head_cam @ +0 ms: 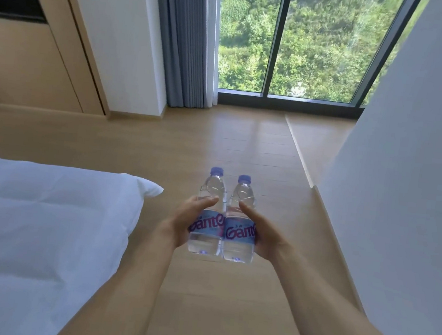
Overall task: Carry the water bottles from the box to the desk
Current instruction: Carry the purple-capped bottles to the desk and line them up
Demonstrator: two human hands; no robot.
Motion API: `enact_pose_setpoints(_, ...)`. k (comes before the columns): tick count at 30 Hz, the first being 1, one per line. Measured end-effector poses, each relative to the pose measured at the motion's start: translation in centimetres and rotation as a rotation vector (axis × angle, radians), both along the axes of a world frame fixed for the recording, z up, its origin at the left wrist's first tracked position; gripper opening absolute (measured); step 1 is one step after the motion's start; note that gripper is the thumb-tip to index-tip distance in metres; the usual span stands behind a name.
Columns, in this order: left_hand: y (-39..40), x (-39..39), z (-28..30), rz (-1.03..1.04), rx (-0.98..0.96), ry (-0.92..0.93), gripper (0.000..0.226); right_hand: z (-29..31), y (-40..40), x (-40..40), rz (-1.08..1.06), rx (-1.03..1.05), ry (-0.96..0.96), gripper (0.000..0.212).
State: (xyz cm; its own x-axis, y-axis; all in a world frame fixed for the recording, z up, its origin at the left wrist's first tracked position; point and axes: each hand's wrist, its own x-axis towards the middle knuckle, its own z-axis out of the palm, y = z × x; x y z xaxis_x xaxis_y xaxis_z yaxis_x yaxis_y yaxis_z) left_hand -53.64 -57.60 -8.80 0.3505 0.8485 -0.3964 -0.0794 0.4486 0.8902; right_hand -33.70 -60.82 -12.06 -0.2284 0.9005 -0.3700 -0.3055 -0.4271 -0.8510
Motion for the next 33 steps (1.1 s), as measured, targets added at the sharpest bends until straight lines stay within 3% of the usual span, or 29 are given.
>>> enact_pose_setpoints(3,2.8,-0.1,-0.3,0.018,0.007,0.010,0.044,-0.5,3.5,-0.1,0.042,0.002,-0.044,0.069)
enact_pose_setpoints(7,7.9,-0.7,-1.7,0.041,-0.006,0.031,0.046,-1.6,9.0,-0.6,0.033,-0.032,-0.059,0.053)
enact_pose_setpoints(12,17.1,-1.8,-3.1,0.053,-0.019,0.011,0.047,-1.7,18.3,-1.9,0.034,-0.080,-0.066,0.048)
enact_pose_setpoints(22,35.9,-5.9,-1.8,0.026,-0.029,-0.012,0.031,0.3,37.1,-6.2,0.031,-0.119,-0.093,0.058)
enact_pose_setpoints(28,44.3,-7.4,-1.7,0.092,-0.086,-0.060,0.028,0.3,46.3,-7.8,0.073,-0.157,-0.042,0.050)
enact_pose_setpoints(33,51.1,-8.2,-2.6,0.134,-0.120,-0.035,0.032,-1.4,54.3,-8.3,0.151,-0.159,-0.038,0.058)
